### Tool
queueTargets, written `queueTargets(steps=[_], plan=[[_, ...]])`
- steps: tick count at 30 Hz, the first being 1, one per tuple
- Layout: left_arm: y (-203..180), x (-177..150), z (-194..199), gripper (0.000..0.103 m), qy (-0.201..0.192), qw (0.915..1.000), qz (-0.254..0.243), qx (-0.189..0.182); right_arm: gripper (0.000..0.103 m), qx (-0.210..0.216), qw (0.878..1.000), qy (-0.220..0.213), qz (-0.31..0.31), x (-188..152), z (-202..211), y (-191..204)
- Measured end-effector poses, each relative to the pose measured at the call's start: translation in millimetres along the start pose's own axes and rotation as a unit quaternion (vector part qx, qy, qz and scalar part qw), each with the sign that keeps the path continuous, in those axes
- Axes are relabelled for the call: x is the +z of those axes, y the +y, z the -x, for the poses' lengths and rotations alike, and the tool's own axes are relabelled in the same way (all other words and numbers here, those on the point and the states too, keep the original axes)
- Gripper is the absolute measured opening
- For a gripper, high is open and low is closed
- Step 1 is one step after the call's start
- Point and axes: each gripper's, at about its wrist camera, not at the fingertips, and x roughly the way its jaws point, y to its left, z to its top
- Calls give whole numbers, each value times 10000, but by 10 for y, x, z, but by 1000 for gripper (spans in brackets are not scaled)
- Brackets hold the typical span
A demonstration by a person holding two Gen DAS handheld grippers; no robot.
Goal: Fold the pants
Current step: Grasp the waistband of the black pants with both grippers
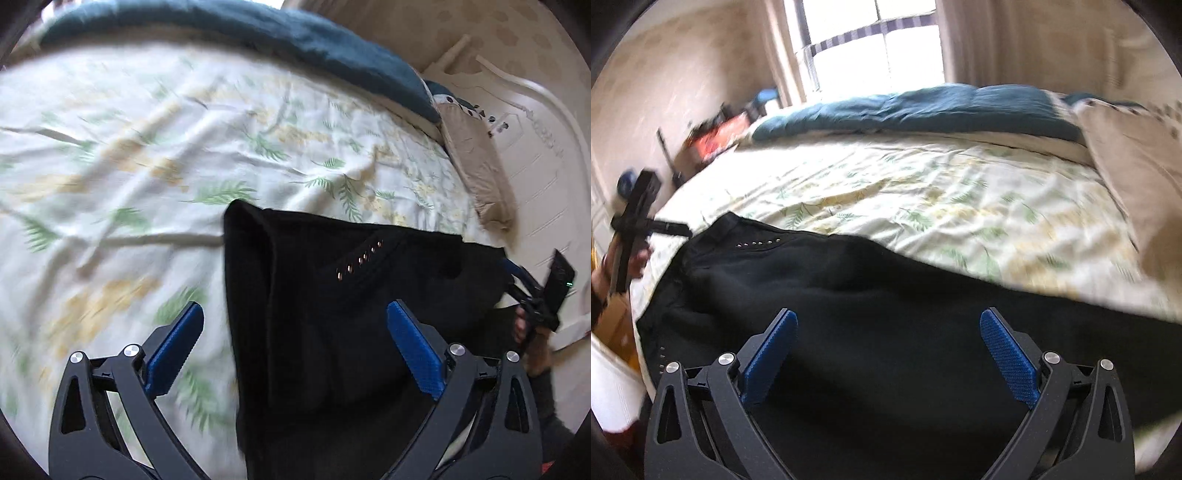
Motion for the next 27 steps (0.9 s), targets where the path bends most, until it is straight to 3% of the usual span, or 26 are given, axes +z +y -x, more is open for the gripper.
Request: queueTargets(steps=[3,6,11,14,16,17,18,22,27], plan=[[65,212,-293,99,317,9993,114,164,99,321,9992,241,81,203,-256,-140],[83,290,-521,79,660,9976,13,202,99,695,9956,583,228,348,-543,-201],[-3,325,-611,78,781,9950,-510,363,99,1249,9848,1152,350,477,-1018,-170],[13,345,-617,63,848,9931,-609,530,96,1505,9766,1499,341,503,-1221,-107],[42,365,-596,21,797,9925,-592,713,45,1695,9685,1793,331,505,-1344,-60],[67,374,-601,14,848,9941,-472,482,24,1759,9646,1941,304,512,-1392,-44],[92,380,-609,8,888,9950,-329,309,23,1650,9667,1921,371,506,-1384,-10],[53,381,-559,7,799,9954,-393,347,19,1425,9737,1711,473,546,-1220,48],[-109,368,-193,6,298,9977,-600,68,18,1078,9864,1001,739,594,-632,267]])
